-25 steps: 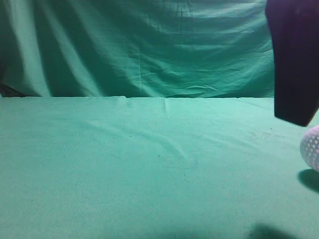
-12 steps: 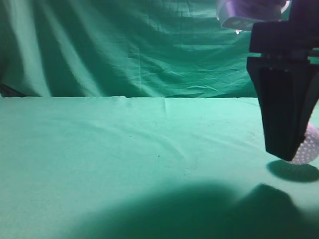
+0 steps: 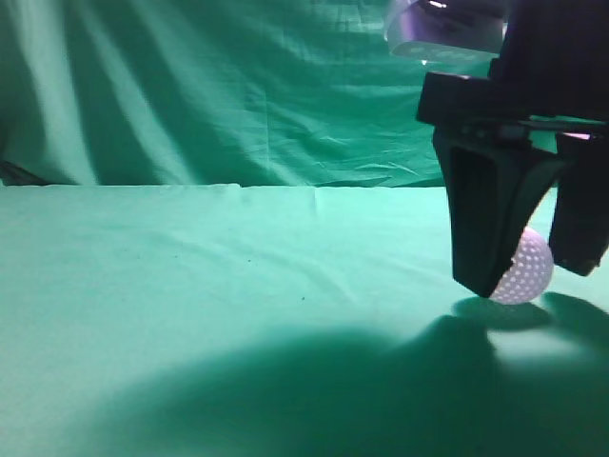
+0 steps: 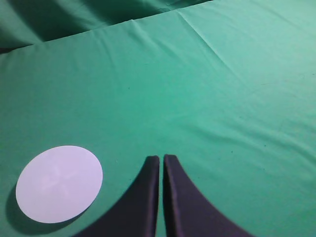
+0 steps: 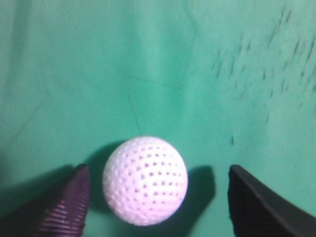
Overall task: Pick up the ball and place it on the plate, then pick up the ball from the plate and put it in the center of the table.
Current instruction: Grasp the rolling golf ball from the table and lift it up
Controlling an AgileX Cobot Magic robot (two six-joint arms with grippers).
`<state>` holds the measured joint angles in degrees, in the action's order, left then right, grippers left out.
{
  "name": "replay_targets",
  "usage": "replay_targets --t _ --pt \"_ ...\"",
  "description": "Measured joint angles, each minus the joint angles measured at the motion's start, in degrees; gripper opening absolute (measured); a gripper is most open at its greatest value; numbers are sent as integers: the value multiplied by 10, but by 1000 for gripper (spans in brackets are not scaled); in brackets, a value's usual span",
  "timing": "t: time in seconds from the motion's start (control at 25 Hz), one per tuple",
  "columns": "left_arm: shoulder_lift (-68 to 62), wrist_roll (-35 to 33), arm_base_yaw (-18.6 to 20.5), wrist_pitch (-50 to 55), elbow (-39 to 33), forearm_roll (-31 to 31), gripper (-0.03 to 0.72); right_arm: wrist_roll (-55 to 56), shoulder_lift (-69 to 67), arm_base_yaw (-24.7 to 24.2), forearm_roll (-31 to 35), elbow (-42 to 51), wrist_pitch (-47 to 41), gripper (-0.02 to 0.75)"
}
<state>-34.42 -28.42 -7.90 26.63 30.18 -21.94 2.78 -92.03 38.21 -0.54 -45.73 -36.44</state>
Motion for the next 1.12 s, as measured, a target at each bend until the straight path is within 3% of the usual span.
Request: replay_targets --t 0.2,0.32,0.36,0.44,0.6,0.68,0.92,1.12 --pt "0 0 0 0 0 0 0 3 -12 0 -5 -1 15 553" --pt "0 0 0 0 0 0 0 3 -21 0 -7 -1 24 494" --pt "0 0 0 0 0 0 0 3 -22 0 -8 -1 31 432" --pt "0 0 0 0 0 0 0 3 -26 0 -8 -1 47 379" --pt "0 0 0 0 0 0 0 3 -32 0 -8 -1 74 393" --pt "0 0 0 0 0 0 0 4 -35 0 -9 -1 82 335" --pt "0 0 0 0 0 0 0 5 -35 0 -9 -1 83 317" --pt "8 0 0 0 0 -10 0 5 -38 0 -9 -54 26 317"
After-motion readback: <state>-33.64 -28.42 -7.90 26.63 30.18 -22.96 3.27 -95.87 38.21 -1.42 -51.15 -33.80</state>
